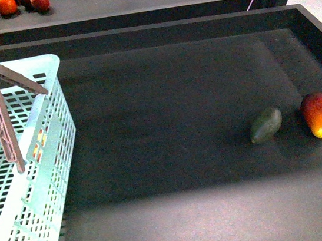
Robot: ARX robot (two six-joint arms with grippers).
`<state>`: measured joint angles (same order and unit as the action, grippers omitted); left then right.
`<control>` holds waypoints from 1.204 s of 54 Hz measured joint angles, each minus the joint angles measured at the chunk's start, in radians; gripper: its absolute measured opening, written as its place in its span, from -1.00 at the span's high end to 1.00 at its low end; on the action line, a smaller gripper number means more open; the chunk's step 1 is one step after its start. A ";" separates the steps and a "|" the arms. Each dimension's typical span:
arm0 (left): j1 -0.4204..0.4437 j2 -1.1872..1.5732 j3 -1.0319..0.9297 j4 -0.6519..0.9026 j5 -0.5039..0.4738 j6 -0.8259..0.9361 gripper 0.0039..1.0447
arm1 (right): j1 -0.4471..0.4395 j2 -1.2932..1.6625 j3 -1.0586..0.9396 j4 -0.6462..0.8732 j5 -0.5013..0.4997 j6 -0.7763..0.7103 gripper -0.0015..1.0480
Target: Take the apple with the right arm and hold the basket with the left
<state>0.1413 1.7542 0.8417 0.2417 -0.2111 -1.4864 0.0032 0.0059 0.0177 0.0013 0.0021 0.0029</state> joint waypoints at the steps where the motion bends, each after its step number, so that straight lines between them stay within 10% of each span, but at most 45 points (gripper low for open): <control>1: 0.000 0.000 0.000 -0.001 0.000 0.001 0.72 | 0.000 0.000 0.000 0.000 0.000 0.000 -0.83; 17: -0.005 -0.015 0.000 -0.091 -0.022 0.002 0.65 | 0.000 0.000 0.000 0.000 0.000 0.000 -0.83; 39: -0.020 -0.294 0.037 -0.493 -0.038 0.002 -0.88 | 0.000 0.000 0.000 0.000 0.000 0.000 -0.83; 62: -0.151 -0.419 0.037 -0.507 -0.084 0.169 -0.87 | 0.000 0.000 0.000 0.000 0.000 0.000 -0.83; 65: -0.143 -0.436 -0.039 -0.292 0.034 0.316 -0.73 | 0.000 0.000 0.000 0.000 0.000 0.000 -0.83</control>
<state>-0.0021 1.3186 0.8028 -0.0502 -0.1768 -1.1702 0.0032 0.0055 0.0177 0.0013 0.0021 0.0029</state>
